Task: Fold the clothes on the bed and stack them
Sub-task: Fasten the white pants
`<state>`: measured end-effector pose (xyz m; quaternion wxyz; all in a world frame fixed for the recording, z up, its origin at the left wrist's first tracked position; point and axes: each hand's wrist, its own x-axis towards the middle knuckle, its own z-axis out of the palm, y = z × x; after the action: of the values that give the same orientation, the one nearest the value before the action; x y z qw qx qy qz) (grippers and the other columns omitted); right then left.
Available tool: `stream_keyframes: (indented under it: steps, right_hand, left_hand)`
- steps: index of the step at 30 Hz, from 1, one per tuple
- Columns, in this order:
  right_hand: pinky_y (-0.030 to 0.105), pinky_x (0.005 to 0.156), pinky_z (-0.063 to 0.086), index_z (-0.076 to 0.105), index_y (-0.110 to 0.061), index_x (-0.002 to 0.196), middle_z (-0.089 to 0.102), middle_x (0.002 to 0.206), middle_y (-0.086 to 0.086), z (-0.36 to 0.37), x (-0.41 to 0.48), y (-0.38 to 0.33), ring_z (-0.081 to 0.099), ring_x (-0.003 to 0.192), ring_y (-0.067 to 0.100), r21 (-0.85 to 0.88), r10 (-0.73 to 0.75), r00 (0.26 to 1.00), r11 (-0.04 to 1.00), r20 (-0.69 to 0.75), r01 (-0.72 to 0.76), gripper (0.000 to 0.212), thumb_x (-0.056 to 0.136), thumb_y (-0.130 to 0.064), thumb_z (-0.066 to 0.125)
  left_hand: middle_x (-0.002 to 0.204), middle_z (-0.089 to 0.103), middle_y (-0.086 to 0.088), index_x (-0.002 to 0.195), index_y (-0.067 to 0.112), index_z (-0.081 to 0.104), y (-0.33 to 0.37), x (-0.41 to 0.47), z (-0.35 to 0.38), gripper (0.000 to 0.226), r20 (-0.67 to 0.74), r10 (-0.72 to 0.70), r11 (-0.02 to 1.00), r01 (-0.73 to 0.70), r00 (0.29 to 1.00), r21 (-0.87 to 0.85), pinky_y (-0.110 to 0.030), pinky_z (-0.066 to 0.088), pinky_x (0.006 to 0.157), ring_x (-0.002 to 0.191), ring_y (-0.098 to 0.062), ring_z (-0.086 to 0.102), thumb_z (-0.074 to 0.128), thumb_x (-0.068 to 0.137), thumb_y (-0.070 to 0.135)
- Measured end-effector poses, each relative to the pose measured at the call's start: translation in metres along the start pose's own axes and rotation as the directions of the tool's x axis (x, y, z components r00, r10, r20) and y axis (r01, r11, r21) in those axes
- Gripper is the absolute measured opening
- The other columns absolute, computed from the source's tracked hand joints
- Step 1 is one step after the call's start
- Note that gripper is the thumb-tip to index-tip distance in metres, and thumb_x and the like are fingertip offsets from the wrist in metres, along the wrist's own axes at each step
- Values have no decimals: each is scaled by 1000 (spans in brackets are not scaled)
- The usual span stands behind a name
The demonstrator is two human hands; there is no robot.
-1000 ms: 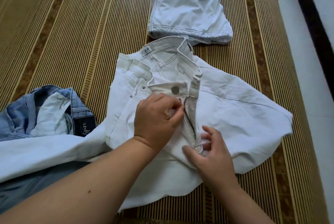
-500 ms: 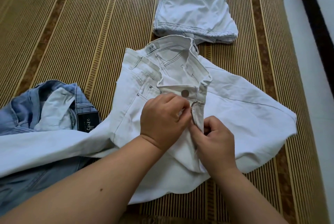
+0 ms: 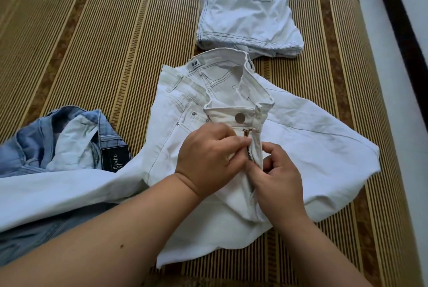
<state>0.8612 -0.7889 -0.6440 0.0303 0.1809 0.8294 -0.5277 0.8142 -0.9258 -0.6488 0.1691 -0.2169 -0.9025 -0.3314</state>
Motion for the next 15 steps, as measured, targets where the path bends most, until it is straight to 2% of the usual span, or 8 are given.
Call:
stream_keyframes:
  steps: [3,5,6,8,10,12,13,15]
  right_hand:
    - [13,51,38,61,-37,88,53,53,-13,-3,1,1,48,49,2,1,4,1000,1000,22,-4,20,80,-24,75]
    - [14,52,38,61,-36,89,52,54,-11,-6,2,2,48,50,3,-12,5,999,1000,41,-5,21,79,-24,75]
    - [14,52,38,61,-36,89,52,54,-11,-8,3,2,48,50,3,-18,4,998,1000,55,-3,21,79,-24,75]
    - [14,52,38,60,-36,88,53,54,-13,-13,6,1,49,51,2,-40,15,995,999,98,-11,20,78,-25,75]
    - [11,53,38,60,-36,87,55,55,-16,-19,10,-3,50,52,-1,-36,12,989,999,149,-7,16,80,-30,73]
    - [9,59,40,61,-40,89,62,68,-20,-23,17,-11,56,63,-4,-18,-69,994,997,90,70,8,85,-36,67]
    - [10,65,43,60,-42,96,64,82,-22,-25,22,-17,58,73,-4,-38,-151,988,988,40,152,11,89,-35,64]
    - [13,81,45,56,-41,116,56,118,-22,-29,38,-32,58,94,-2,-113,-329,942,936,59,334,37,89,-16,64]
  left_hand:
    - [113,60,-9,116,19,68,0,15,-7,39,80,-201,979,203,976,-15,-34,38,97,107,-30,53,61,79,33]
    - [138,48,-4,139,23,46,-7,32,-11,62,300,-348,936,349,888,50,-37,18,113,134,-26,32,58,82,46]
    - [138,50,-1,138,27,46,-12,39,-12,59,401,-381,921,379,833,89,-43,15,116,136,-22,31,59,84,48]
    - [110,67,3,109,32,64,-20,51,-16,26,532,-405,896,439,743,68,-49,31,107,112,-18,54,64,86,42]
    - [81,70,2,83,27,69,-25,57,-22,5,587,-421,828,557,691,-63,-34,51,83,81,-18,65,70,84,31]
    - [71,69,1,75,23,68,-31,56,-27,11,628,-424,779,617,652,-114,-21,47,61,67,-17,64,71,84,26]
    - [67,66,2,74,21,69,-33,56,-29,13,638,-426,769,629,641,-118,-21,43,57,62,-14,61,71,85,27]
    - [66,63,1,75,16,69,-34,54,-34,16,648,-442,738,662,620,-131,-24,41,60,61,-10,54,70,86,28]
